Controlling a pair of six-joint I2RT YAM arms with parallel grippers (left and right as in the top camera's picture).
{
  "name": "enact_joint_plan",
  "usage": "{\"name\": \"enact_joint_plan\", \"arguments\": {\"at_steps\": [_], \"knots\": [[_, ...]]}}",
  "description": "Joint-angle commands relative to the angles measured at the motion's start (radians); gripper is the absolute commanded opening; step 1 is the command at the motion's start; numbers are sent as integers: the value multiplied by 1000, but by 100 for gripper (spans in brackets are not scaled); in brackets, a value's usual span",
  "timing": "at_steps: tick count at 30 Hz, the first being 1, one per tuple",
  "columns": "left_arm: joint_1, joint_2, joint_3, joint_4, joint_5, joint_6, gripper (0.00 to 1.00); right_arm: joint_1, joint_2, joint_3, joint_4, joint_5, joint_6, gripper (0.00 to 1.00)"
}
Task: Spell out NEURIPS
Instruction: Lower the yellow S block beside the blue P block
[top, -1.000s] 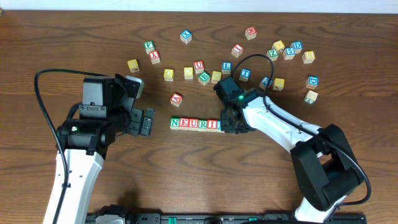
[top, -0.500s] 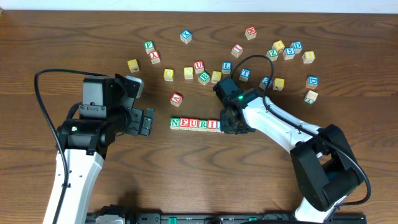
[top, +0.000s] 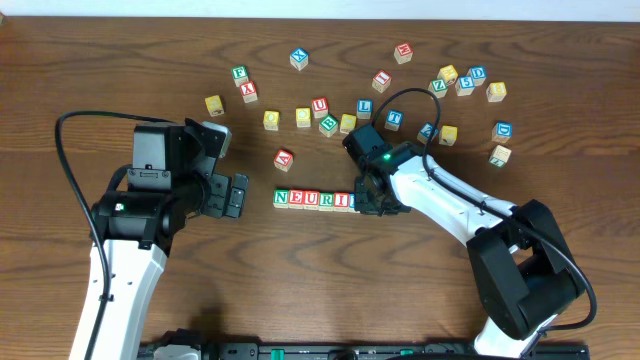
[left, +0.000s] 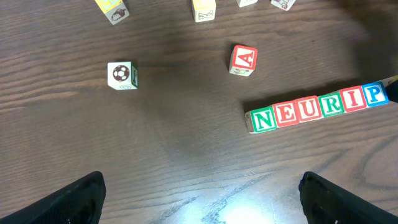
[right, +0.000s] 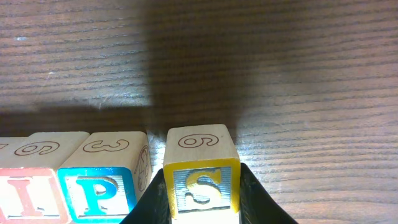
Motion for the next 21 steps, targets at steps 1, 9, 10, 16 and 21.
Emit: {"name": "enact_joint_plan", "arguments": {"at_steps": [1, 9, 10, 16, 21], "knots": [[4, -1, 25, 1, -10, 6, 98, 10, -9, -16, -8, -6, 21, 20], [4, -1, 25, 1, -10, 6, 98, 10, -9, -16, -9, 2, 27, 25], [4, -1, 25, 1, -10, 6, 98, 9, -9, -16, -10, 3, 27, 27], [4, -1, 25, 1, -10, 6, 98, 9, -9, -16, -12, 13, 28, 35], [4, -1, 25, 1, -10, 6, 98, 8, -9, -16, -12, 16, 28, 39]]}}
